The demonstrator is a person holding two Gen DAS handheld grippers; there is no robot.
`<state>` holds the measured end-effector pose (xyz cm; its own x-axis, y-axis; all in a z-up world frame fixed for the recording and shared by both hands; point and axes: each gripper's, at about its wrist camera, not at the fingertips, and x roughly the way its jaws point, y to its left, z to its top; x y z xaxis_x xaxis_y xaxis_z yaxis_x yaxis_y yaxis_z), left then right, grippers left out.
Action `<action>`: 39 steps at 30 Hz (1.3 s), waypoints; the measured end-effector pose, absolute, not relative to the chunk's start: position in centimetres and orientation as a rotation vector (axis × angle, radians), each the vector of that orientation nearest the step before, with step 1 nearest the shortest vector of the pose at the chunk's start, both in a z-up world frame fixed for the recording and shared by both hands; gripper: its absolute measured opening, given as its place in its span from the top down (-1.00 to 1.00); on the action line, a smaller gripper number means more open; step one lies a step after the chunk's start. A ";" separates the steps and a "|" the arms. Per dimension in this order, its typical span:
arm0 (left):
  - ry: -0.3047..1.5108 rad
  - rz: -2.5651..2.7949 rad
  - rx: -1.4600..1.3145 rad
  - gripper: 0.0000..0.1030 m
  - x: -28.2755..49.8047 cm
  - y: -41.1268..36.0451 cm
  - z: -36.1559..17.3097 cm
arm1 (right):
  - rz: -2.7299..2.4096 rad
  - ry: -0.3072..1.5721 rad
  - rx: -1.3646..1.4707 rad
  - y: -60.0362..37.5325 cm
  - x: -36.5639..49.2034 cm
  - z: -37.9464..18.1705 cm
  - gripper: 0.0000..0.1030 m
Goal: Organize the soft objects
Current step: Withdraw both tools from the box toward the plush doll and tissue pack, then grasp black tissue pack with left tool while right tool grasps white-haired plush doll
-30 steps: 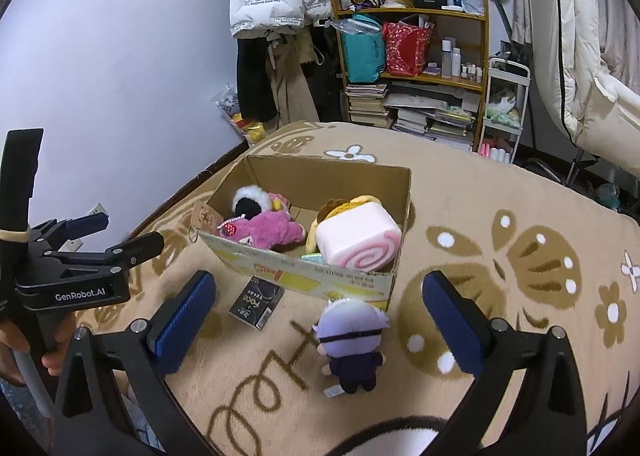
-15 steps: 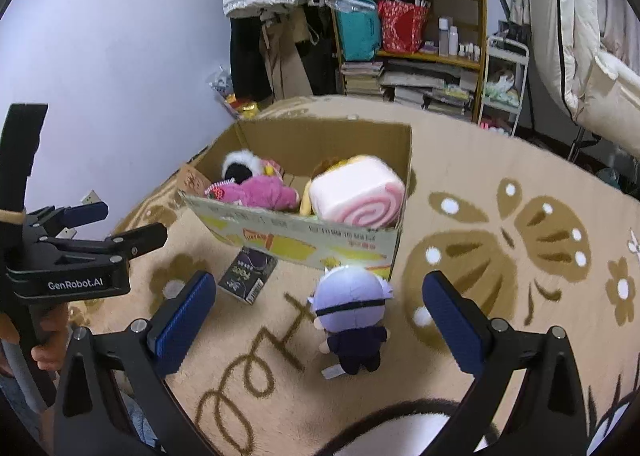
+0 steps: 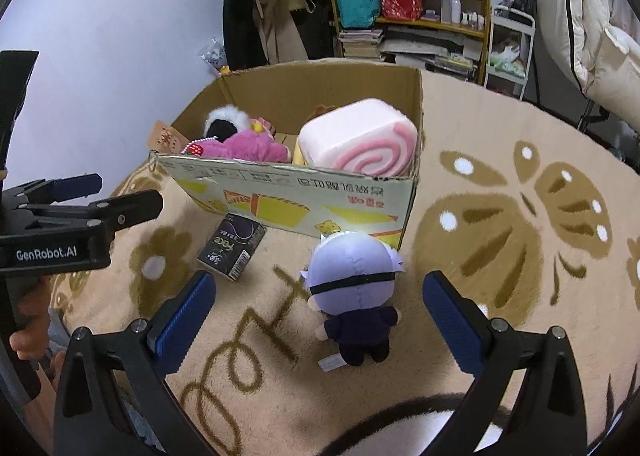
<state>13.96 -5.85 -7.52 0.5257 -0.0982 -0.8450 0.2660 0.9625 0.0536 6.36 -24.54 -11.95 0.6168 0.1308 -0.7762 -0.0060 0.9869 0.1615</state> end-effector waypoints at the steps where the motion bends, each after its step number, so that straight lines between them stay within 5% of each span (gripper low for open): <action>1: 1.002 -0.224 0.186 -0.96 14.1 -6.0 -7.8 | 0.078 0.907 0.151 -24.5 6.5 -12.1 -1.00; 39: 1.209 -0.245 0.195 -0.96 18.6 -9.5 -16.1 | 0.047 1.095 0.180 -25.6 10.3 -18.4 -1.00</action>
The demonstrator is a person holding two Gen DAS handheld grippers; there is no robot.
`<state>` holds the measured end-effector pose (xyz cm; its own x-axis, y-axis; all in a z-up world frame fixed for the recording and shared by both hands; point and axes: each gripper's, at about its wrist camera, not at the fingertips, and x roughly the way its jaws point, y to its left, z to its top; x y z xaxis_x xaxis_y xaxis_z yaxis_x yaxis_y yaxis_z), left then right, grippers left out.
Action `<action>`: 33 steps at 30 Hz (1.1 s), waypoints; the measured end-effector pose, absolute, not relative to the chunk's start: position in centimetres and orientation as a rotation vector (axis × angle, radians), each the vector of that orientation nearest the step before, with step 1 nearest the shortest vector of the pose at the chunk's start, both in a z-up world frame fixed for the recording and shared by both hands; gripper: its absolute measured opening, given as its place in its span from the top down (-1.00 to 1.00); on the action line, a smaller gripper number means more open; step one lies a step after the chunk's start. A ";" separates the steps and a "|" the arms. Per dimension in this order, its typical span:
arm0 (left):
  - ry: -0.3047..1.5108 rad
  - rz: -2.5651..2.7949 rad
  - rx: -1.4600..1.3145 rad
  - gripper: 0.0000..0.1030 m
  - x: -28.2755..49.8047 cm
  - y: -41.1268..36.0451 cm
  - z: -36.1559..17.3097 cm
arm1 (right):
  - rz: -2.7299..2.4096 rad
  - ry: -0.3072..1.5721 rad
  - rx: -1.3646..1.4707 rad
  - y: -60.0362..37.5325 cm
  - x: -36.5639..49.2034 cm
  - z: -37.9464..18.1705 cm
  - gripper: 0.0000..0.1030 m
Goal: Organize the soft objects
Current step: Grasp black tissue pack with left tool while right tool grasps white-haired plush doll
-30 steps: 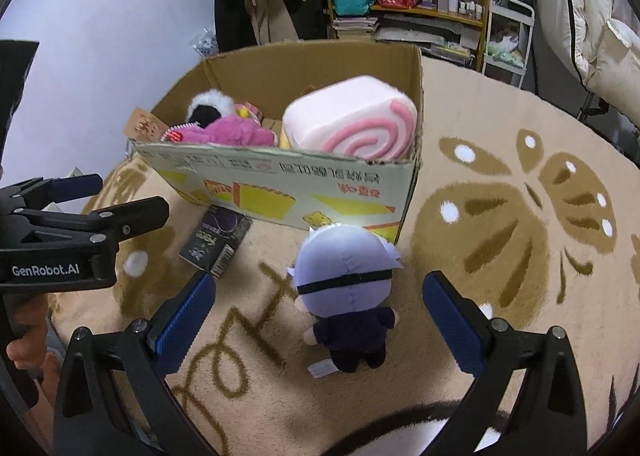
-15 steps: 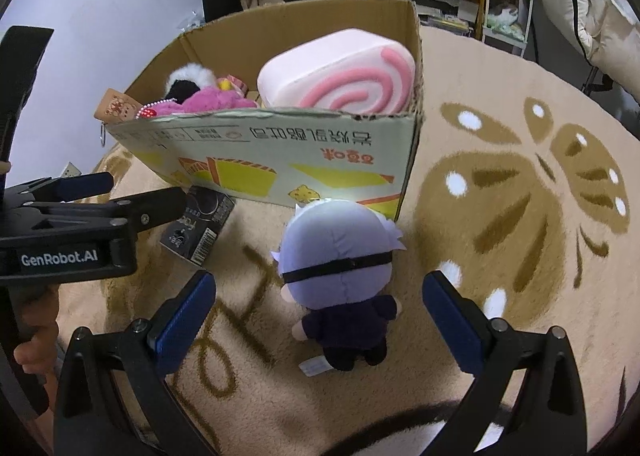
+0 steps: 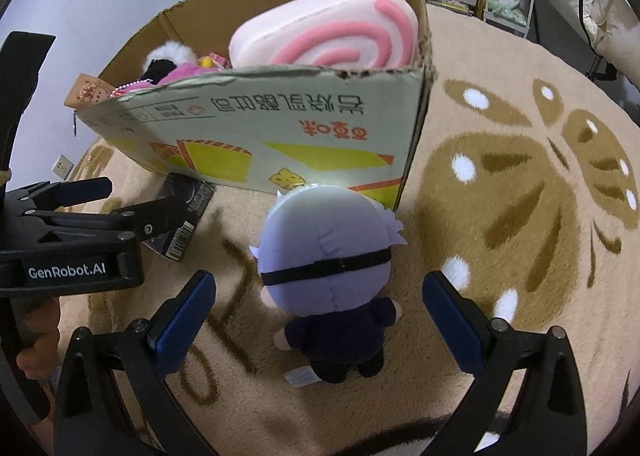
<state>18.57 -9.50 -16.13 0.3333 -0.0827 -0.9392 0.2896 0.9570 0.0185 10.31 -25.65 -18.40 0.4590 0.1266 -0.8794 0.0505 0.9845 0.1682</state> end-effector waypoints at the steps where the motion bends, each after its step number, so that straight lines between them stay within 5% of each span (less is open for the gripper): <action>1: 1.212 -0.244 0.197 -0.96 18.6 -9.6 -16.3 | 0.046 1.097 0.180 -25.7 10.4 -18.5 -1.00; 17: 1.267 -0.241 0.197 -0.96 18.9 -10.3 -18.4 | 0.044 1.130 0.178 -25.3 11.6 -19.7 -1.00; 25: 1.309 -0.263 0.167 -0.67 19.4 -10.1 -19.5 | 0.047 1.131 0.184 -25.4 11.5 -19.8 -1.00; 33: 1.317 -0.245 0.171 -0.49 19.6 -10.5 -20.4 | 0.072 1.160 0.238 -25.9 11.6 -20.2 -0.79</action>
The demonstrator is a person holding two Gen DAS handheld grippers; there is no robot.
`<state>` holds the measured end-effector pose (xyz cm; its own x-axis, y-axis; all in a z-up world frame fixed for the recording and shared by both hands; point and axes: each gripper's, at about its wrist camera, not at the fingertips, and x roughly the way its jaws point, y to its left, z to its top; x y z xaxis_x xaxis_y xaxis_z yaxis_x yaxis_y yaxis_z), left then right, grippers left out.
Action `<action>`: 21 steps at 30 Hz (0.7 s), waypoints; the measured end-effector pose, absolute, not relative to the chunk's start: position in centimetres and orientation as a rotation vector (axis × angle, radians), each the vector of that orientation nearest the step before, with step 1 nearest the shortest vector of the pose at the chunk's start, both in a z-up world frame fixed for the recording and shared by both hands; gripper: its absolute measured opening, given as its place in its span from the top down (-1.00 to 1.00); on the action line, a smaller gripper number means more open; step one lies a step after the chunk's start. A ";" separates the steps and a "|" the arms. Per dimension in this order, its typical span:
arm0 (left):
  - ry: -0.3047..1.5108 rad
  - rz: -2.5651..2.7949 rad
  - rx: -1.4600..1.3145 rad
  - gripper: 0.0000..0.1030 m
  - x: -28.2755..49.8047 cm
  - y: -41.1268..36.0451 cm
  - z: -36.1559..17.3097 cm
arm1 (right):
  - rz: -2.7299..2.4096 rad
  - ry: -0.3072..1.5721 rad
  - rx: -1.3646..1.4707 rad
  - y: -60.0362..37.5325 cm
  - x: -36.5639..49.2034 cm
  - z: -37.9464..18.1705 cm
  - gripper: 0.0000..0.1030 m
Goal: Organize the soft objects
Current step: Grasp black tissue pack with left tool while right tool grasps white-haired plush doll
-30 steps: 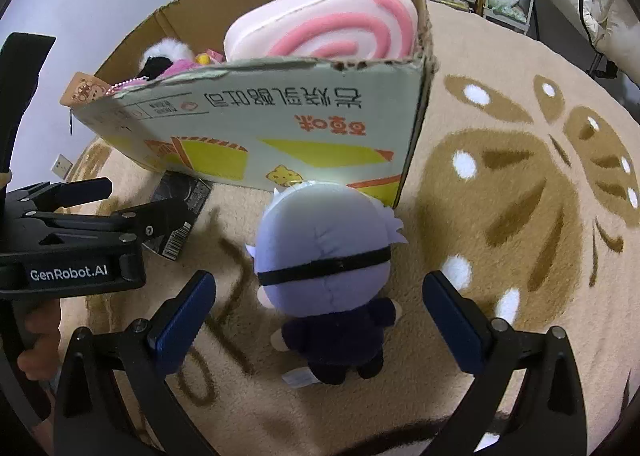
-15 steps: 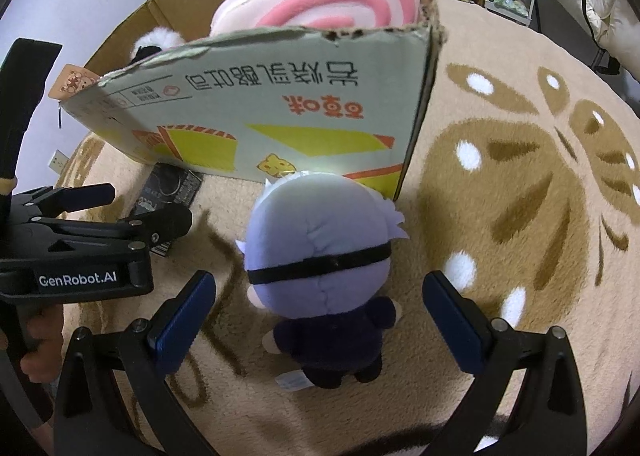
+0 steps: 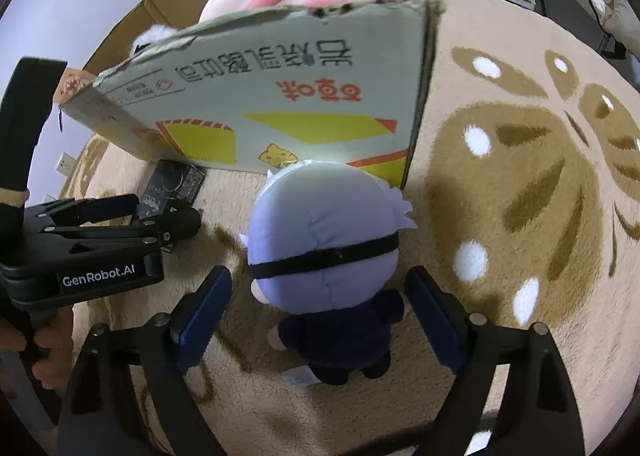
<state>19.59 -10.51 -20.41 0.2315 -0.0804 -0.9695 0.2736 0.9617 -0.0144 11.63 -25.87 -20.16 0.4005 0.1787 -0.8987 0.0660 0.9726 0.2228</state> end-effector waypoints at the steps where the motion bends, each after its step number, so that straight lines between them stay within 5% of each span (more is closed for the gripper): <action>1: 1.316 -0.244 0.169 -0.47 19.8 -10.1 -20.5 | 0.069 1.159 0.247 -26.0 11.6 -20.2 -0.74; 5: 1.308 -0.242 0.169 -0.34 19.9 -8.9 -20.8 | 0.055 1.158 0.241 -26.7 11.7 -20.3 -0.52; 11: 1.302 -0.195 0.150 0.13 19.3 -7.6 -20.3 | 0.069 1.140 0.194 -26.1 11.6 -20.1 -0.32; 21: 1.251 -0.194 0.130 0.14 18.0 -6.3 -18.9 | 0.065 1.094 0.197 -25.7 10.5 -18.6 -0.24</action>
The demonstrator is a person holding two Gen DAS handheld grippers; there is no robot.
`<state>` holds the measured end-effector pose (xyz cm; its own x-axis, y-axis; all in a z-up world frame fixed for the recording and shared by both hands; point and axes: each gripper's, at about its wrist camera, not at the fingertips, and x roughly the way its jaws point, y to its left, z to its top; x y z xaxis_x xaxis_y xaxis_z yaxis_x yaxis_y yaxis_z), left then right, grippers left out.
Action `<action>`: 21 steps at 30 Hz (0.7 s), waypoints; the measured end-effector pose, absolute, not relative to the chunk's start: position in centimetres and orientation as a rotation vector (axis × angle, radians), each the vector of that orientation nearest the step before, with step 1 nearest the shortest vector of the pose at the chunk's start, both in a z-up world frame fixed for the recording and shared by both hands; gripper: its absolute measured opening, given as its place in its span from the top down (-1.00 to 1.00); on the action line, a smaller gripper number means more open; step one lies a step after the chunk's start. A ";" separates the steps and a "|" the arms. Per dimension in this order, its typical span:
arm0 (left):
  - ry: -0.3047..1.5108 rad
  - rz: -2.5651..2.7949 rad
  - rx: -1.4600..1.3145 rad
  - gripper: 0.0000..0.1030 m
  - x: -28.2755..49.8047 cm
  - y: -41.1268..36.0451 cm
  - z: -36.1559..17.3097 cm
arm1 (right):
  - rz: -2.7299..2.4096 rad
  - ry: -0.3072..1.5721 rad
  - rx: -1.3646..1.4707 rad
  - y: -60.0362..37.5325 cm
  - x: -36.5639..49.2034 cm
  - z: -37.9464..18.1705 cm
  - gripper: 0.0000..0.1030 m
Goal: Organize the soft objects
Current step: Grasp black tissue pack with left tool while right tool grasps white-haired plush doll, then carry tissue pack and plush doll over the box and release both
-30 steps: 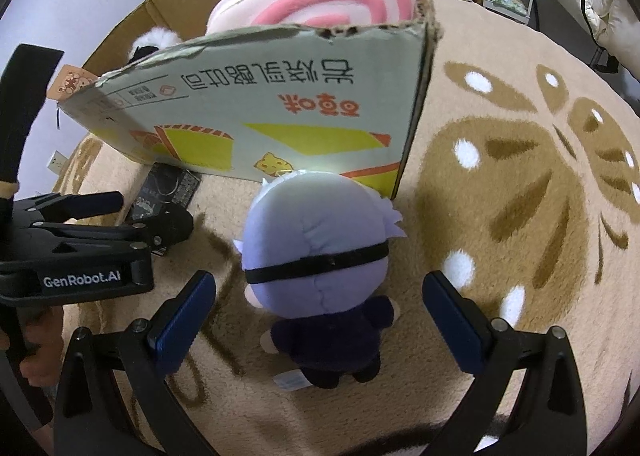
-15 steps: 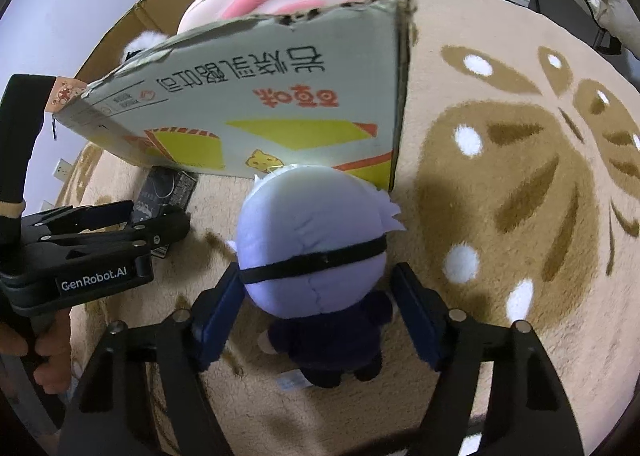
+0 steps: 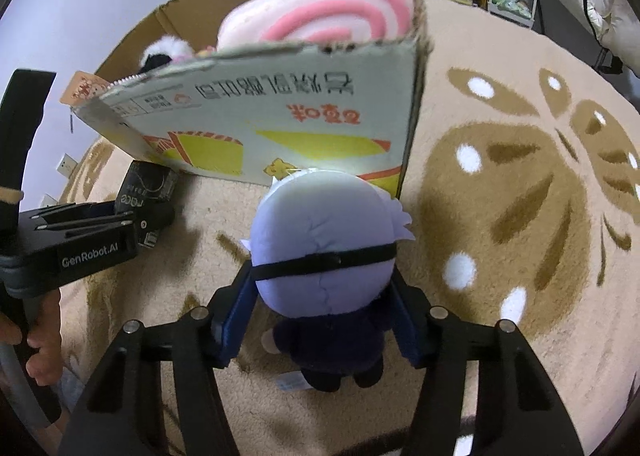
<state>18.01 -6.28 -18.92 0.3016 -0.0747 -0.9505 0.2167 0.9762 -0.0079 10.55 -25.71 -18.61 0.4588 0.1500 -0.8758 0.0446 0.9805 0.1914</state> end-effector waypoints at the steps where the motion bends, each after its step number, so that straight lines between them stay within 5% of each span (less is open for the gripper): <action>1: 1.236 -0.193 0.132 0.14 17.6 -6.1 -18.5 | 0.061 1.089 0.201 -25.6 10.2 -18.3 -0.24; 21: 0.987 -0.149 0.162 0.14 11.1 -4.8 -9.2 | 0.086 0.913 0.160 -24.3 4.1 -11.0 -0.24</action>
<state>11.13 -4.80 -9.15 0.5427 -0.0510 -0.8384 0.1981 0.9778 0.0687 4.08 -24.33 -10.96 0.6092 0.1418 -0.7803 -0.0057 0.9846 0.1745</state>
